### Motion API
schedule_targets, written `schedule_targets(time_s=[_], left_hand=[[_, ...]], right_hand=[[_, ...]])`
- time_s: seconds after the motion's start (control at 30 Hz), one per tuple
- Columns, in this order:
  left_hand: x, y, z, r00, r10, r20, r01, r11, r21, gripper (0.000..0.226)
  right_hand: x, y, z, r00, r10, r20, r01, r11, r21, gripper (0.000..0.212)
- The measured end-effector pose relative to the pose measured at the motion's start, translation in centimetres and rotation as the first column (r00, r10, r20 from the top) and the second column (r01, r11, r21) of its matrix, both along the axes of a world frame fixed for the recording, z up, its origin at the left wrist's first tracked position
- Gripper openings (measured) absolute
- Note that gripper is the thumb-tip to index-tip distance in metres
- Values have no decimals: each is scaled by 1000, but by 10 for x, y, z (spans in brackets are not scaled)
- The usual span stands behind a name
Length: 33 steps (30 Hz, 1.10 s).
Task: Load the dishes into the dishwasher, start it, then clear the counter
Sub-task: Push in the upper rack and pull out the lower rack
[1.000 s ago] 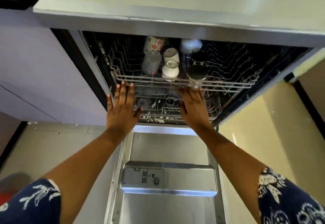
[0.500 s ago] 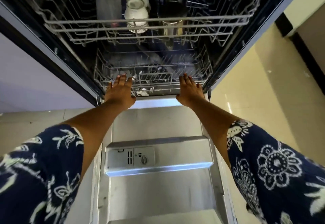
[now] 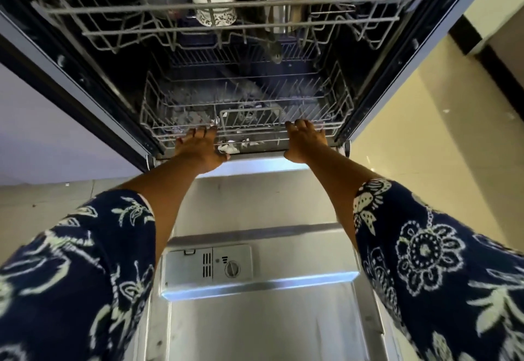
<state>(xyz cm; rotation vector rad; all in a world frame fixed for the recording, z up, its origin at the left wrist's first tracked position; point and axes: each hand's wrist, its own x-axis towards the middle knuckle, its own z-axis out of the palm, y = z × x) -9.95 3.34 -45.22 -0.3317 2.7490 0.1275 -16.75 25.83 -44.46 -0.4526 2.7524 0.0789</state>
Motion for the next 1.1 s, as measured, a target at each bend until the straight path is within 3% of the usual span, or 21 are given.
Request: schedule_targets(time_s=[0.13, 0.43, 0.77, 0.97, 1.1], left_hand=[[33, 0, -9, 997, -49, -58, 48, 999, -4, 85], [151, 36, -9, 998, -13, 58, 9, 998, 70, 94], [304, 81, -6, 992, -34, 123, 27, 998, 53, 94], [380, 112, -1, 969, -4, 248, -13, 998, 66, 97], [421, 123, -1, 965, -23, 263, -4, 995, 101, 116]], right_hand=[[28, 6, -9, 999, 0, -33, 0, 1000, -1, 84], [127, 47, 6, 992, 108, 61, -109, 994, 12, 67], [283, 91, 0, 990, 59, 127, -53, 998, -46, 64], [366, 123, -5, 964, 46, 261, -42, 999, -21, 82], [407, 138, -6, 941, 27, 336, -30, 1000, 3, 97]])
